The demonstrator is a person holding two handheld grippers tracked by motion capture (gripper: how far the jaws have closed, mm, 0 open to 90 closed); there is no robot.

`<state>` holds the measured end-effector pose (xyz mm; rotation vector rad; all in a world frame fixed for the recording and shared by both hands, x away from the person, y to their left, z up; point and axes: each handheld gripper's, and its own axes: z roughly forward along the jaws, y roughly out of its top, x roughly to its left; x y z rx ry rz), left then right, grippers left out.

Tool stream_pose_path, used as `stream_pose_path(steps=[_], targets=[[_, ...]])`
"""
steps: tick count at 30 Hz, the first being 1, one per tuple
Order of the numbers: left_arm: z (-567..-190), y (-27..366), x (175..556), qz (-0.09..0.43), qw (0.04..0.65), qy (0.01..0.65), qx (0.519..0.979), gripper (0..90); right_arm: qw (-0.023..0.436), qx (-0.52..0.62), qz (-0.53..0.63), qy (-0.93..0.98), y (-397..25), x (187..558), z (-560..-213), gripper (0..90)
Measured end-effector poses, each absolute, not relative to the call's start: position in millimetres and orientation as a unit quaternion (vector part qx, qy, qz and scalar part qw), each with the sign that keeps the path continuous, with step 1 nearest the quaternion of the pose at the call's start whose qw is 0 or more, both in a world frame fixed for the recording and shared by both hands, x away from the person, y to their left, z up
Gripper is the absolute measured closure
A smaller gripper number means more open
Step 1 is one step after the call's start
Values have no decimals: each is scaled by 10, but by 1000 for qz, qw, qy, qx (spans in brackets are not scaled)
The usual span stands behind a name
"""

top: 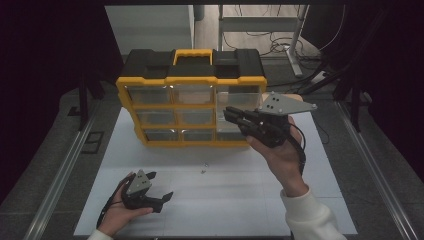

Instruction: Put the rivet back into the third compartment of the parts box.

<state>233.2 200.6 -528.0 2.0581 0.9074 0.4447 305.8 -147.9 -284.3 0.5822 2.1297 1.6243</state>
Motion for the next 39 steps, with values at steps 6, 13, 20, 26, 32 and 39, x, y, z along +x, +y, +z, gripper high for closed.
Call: stream_pose_path(steps=[6, 13, 20, 26, 32, 39], targets=[[-5281, 2003, 2334, 177, 411, 361, 818, 91, 219, 234, 570, 757, -1517, 3193, -2778, 832], [-5279, 2006, 2334, 178, 411, 360, 818, 91, 268, 263, 569, 732, -1483, 3273, -2797, 466], [-5281, 2006, 2334, 178, 411, 360, 818, 91, 239, 246, 579, 740, -1461, 3230, -2852, 450], [-5282, 2004, 2335, 177, 411, 361, 818, 91, 216, 236, 585, 745, -1466, 3192, -2891, 444], [-5282, 2003, 2334, 177, 413, 363, 816, 91, 183, 222, 592, 753, -1455, 3114, -2949, 444], [-5280, 2004, 2333, 178, 413, 363, 816, 91, 146, 197, 593, 767, -1407, 2988, -3019, 433]])
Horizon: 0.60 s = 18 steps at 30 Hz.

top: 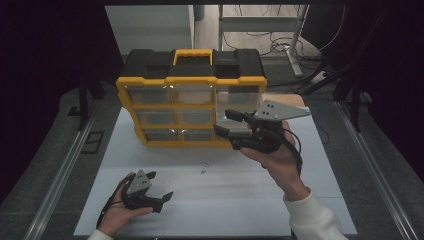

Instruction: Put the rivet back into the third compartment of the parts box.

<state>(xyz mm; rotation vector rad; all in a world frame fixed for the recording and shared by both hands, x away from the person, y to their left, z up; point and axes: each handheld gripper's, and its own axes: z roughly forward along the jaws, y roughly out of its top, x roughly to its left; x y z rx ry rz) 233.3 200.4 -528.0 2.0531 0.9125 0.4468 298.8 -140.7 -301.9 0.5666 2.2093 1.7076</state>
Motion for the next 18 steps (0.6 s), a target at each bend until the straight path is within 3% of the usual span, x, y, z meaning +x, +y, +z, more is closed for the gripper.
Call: stream_pose_path(steps=[18], targets=[[-5265, 2010, 2327, 181, 415, 362, 815, 91, 103, 177, 552, 808, -1253, 2873, -3493, 413]])
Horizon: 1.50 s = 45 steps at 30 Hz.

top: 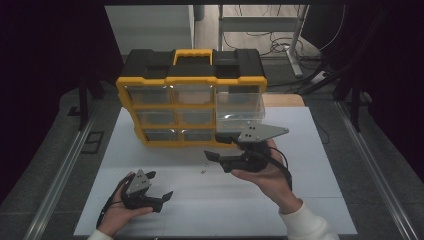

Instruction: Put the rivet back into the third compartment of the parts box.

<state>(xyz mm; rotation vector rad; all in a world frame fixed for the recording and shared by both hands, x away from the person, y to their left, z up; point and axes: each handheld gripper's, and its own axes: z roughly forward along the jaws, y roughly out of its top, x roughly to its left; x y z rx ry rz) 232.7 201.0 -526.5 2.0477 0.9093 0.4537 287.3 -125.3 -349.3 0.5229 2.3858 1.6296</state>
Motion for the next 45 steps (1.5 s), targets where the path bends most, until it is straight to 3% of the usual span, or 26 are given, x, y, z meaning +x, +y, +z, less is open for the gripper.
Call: stream_pose_path(steps=[26, 45], targets=[[-5269, 2014, 2325, 180, 415, 361, 816, 91, 88, 213, 481, 846, -1056, 3062, -4161, 359], [-5276, 2007, 2327, 180, 412, 359, 818, 91, 90, 232, 442, 862, -926, 3242, -4444, 341]])
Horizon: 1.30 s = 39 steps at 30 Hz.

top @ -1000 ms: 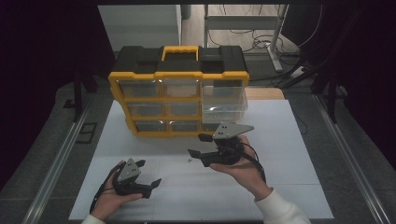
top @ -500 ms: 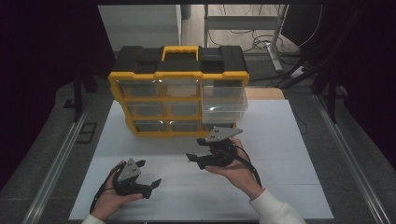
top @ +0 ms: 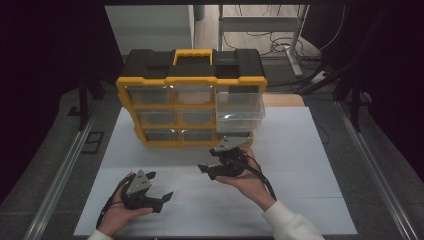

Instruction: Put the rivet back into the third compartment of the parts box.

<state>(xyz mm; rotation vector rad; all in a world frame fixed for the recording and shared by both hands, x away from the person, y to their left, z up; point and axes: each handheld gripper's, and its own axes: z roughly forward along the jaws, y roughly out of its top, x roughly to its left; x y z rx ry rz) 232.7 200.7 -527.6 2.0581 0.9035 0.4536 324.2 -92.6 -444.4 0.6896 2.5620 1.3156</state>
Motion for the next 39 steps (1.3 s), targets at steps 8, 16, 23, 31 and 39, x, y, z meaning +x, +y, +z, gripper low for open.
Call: stream_pose_path(steps=[8, 16, 23, 31, 39], targets=[[-5278, 2005, 2327, 180, 412, 360, 818, 91, 88, 247, 429, 864, -898, 3354, -4565, 338], [-5279, 2004, 2327, 180, 411, 359, 819, 91, 91, 254, 417, 868, -870, 3427, -4650, 336], [-5282, 2003, 2329, 180, 409, 359, 819, 91, 95, 253, 410, 871, -824, 3456, -4701, 336], [-5283, 2005, 2329, 181, 408, 358, 820, 92, 96, 251, 401, 875, -770, 3477, -4763, 337], [-5286, 2002, 2327, 180, 407, 358, 821, 92, 93, 256, 395, 878, -722, 3514, -4833, 339]])
